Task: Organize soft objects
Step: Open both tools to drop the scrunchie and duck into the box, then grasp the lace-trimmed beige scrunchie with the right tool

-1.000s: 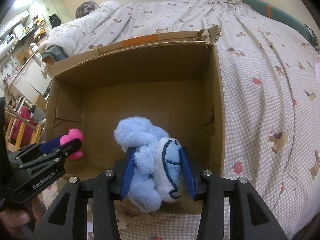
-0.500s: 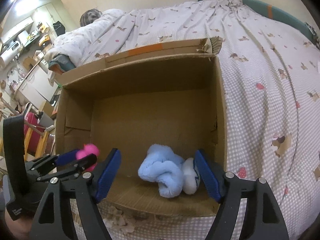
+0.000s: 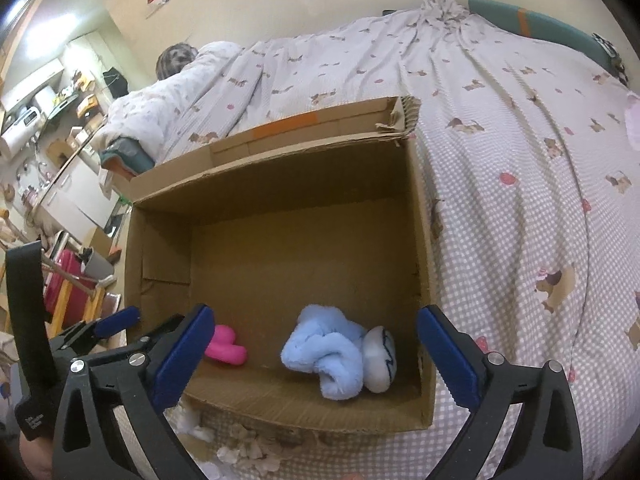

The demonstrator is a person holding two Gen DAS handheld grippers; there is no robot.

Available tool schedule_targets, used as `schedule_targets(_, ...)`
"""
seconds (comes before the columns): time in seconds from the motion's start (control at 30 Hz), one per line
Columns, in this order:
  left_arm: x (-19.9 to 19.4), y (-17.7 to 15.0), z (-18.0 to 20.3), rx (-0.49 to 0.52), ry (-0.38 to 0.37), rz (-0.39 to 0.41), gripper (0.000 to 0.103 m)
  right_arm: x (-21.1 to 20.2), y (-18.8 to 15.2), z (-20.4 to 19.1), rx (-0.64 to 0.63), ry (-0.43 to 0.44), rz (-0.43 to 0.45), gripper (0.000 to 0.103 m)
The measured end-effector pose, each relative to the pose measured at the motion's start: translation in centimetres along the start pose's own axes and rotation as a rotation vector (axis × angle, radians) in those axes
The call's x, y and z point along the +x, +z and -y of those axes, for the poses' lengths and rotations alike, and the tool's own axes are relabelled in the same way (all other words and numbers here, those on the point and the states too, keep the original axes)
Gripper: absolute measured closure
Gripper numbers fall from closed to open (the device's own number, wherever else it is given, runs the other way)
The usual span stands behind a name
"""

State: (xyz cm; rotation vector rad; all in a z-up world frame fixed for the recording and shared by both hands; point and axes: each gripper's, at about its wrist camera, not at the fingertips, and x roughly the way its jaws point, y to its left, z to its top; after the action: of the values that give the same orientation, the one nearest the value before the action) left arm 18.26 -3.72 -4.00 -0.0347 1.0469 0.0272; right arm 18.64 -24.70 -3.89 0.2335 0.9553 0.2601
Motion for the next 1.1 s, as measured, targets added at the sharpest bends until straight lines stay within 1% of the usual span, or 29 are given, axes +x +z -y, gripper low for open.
schedule_targets(0.2, -1.5, -0.3, -0.6, -0.005, 0.01, 0.034, 0.026, -0.6, -0.3, 0.1, 0.014, -0.001, 0.014, 0.0)
schedule_targets(0.23, -1.9, -0.5, -0.7, -0.007, 0.013, 0.04, 0.024, -0.7, -0.4, 0.1, 0.015, -0.002, 0.017, 0.0)
schedule_targets(0.27, -2.0, -0.3, -0.9, -0.012, 0.013, 0.043, 0.018, -0.9, -0.5, 0.1, 0.015, -0.003, 0.02, 0.0)
schedule_targets(0.33, -2.5, -0.5, -1.5, -0.03, 0.008, 0.047, 0.013, -1.3, -0.7, 0.1, 0.015, -0.005, 0.025, 0.0)
schedule_targets(0.43, -3.0, -0.4, -2.0, -0.048, 0.005, 0.055, 0.011, -1.9, -1.1, 0.1, 0.014, -0.006, 0.03, 0.0)
schedule_targets(0.53, -3.8, -0.8, -2.8, -0.064, 0.006, 0.064, 0.006, -2.5, -1.4, 0.1, 0.014, 0.008, 0.039, 0.0)
schedule_targets(0.63, -5.0, -1.4, -3.8, -0.097, 0.009, 0.088, 0.006, -3.3, -1.7, 0.0, 0.008, 0.02, 0.059, 0.0)
schedule_targets(0.7, -5.8, -1.8, -4.0, -0.092, 0.016, 0.098, 0.006, -3.6, -2.1, 0.0, 0.011, 0.025, 0.063, 0.0)
schedule_targets(0.93, -7.2, -3.8, -5.2, -0.073, 0.034, 0.079, 0.006, -4.4, -3.5, 0.1, 0.038, 0.033, 0.042, 0.0)
schedule_targets(1.0, -7.7, -4.4, -5.4, -0.067, 0.049, 0.078, 0.006, -4.6, -4.0, 0.0, 0.042, 0.036, 0.031, 0.0)
schedule_targets(1.1, -8.2, -5.2, -5.8, -0.078, 0.05, 0.07, 0.006, -4.8, -4.8, -0.1, 0.035, 0.037, 0.019, 0.0)
